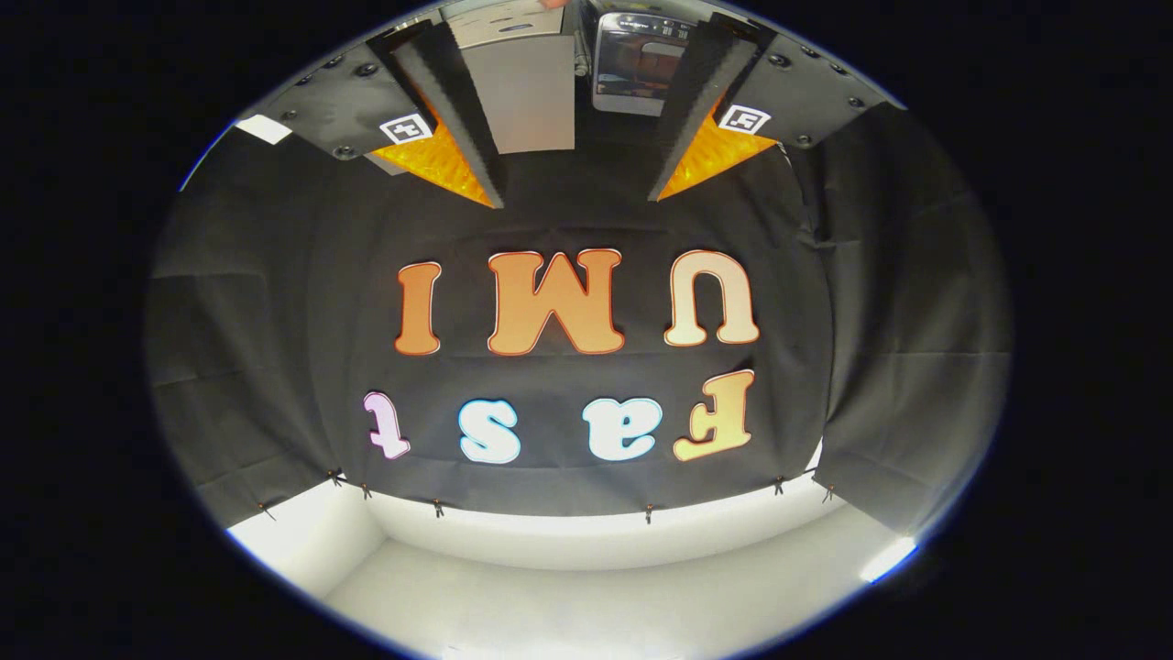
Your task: Put the clothes into the washing machine and then close the washing machine lid.
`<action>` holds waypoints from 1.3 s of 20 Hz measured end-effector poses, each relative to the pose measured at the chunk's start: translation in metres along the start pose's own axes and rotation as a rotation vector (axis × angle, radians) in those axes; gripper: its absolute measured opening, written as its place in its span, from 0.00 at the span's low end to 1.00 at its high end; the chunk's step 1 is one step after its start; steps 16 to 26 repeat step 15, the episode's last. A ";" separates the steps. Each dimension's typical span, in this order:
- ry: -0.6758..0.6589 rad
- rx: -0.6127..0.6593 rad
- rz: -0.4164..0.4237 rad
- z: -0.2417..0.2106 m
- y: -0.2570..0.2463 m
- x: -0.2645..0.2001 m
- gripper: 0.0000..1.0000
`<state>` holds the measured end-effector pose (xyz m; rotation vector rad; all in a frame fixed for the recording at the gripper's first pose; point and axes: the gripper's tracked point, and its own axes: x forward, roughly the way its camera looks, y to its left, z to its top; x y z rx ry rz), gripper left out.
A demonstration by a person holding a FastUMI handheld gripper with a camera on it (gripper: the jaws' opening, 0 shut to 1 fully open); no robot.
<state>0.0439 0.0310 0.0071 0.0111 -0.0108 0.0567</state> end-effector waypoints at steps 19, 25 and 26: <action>-0.015 -0.011 -0.027 0.000 -0.007 -0.019 0.97; -0.015 -0.011 -0.027 0.000 -0.007 -0.019 0.97; -0.015 -0.011 -0.027 0.000 -0.007 -0.019 0.97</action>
